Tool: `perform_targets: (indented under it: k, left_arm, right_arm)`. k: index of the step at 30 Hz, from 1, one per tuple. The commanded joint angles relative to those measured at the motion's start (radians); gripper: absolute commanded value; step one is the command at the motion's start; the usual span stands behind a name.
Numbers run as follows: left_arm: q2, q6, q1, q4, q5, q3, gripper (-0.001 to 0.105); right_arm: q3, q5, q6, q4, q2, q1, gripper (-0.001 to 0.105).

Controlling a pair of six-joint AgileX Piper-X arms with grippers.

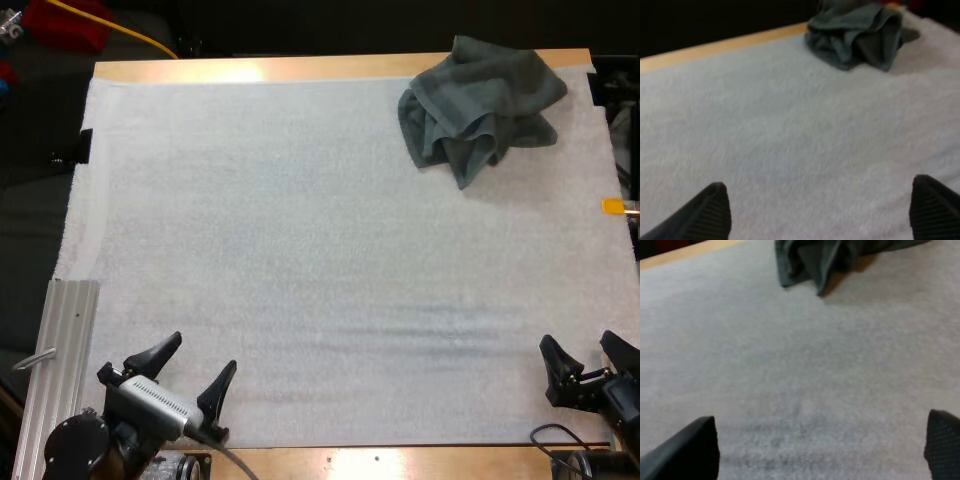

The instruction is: Pick towel from pile, fold and stack

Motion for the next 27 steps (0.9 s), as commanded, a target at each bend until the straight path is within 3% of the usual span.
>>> perform_targets:
  k: [1, 12, 27]
  left_arm:
    - [-0.133, -0.006, 0.0, -0.028, 0.026, -0.019, 0.071]
    - [-0.132, -0.038, 0.0, -0.102, 0.051, -0.051, 0.07]
    - [-0.132, -0.043, 0.0, -0.128, 0.051, -0.051, 0.07]
  right_arm:
    - [-0.01, -0.041, 0.017, -0.013, -0.04, -0.004, 0.081]
    - [-0.01, -0.088, 0.122, -0.133, -0.006, -0.004, 0.081]
    - [-0.104, -0.105, 0.128, -0.334, 0.385, -0.004, 0.081]
